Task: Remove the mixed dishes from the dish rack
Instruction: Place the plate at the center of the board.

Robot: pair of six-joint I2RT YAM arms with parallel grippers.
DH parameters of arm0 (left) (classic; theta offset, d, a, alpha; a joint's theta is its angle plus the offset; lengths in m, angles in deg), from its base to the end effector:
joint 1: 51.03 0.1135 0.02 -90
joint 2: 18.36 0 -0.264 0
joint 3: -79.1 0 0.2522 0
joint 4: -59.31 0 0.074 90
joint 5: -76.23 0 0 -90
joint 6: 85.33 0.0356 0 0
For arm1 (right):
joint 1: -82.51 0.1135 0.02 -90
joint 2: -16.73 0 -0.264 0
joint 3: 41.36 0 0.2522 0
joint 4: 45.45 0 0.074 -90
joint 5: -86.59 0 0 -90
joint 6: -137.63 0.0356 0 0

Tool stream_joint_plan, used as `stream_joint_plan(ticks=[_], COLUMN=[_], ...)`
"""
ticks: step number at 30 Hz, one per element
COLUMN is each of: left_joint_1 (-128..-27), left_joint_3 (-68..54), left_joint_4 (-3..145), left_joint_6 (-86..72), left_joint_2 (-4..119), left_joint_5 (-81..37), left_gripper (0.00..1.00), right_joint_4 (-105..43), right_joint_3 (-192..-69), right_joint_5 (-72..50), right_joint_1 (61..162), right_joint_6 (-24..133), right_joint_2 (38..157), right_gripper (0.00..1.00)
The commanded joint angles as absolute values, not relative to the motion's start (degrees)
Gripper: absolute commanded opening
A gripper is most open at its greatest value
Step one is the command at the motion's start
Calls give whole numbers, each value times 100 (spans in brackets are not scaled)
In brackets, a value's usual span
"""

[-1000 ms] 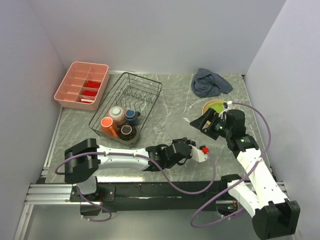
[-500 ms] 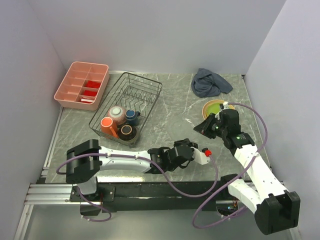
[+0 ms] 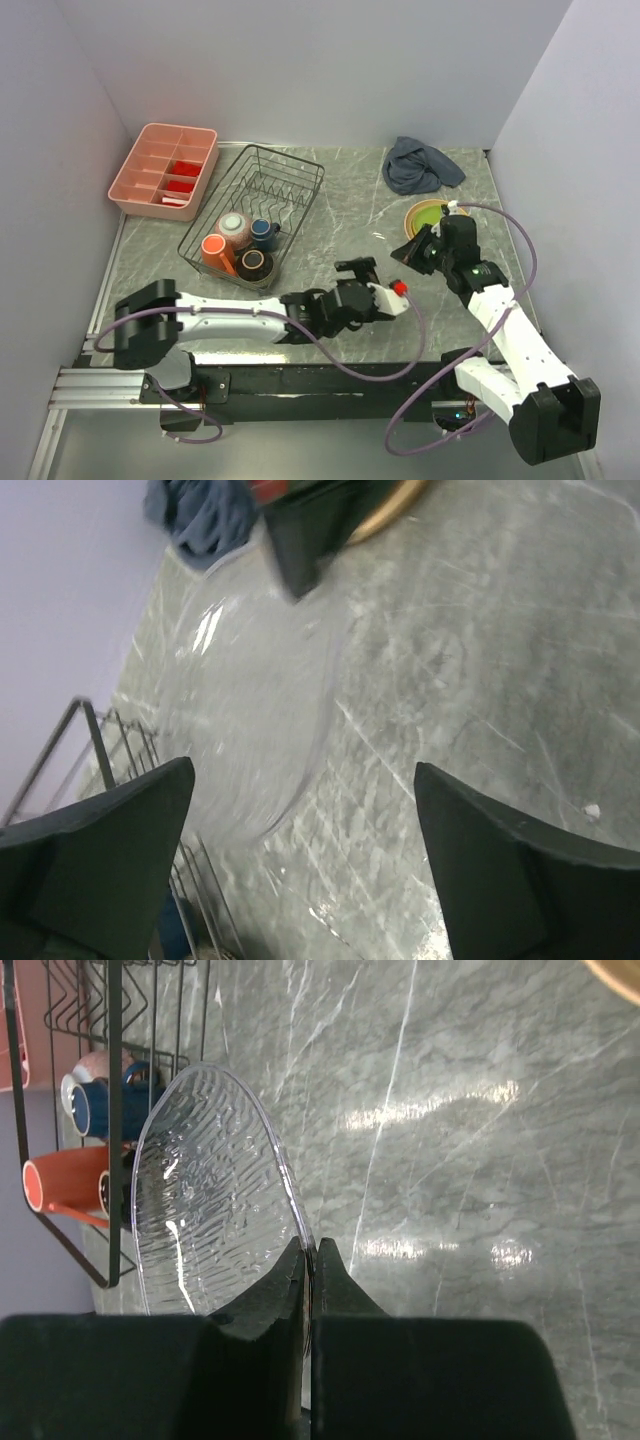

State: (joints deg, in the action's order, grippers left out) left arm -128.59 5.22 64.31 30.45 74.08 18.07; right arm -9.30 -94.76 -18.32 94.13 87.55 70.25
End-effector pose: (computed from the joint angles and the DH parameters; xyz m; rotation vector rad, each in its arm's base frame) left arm 0.0972 -0.3532 0.2553 1.2603 1.4453 -0.0553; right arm 0.1966 0.0498 0.2611 0.4122 2.2553 0.7734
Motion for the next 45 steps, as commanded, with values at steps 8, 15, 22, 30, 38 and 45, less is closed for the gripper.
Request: stream_joint_plan(ticks=[8,15,22,30,38,45], left_joint_1=[-11110,-9087,-7424,-7380,-7406,-7467], left_joint_3=[1575,2630,3483,3449,3484,3484], left_joint_4=[6585,6612,6525,6340,6296,6279], left_joint_6=[1154,56,-579,-421,-377,-368], left_joint_2=[5215,3562,2437,2471,2409,2365], left_joint_5=[1086,136,-375,266,223,223], left_gripper=[99,99,99,99,99,100], right_joint_4=[-1235,-1577,-2254,-2474,-2844,-2975], right_joint_3=[-9907,-9705,-9555,-9757,-9792,-9494], right_joint_5=[-1667,-1510,-904,-394,-358,-34], right_joint_1=[8034,6995,6634,6414,6414,6414], right_joint_6=[8595,9016,9439,9465,9326,9657], right_joint_2=[7333,7491,7938,8511,8968,8837], right_gripper=[0,0,0,3,4,4])
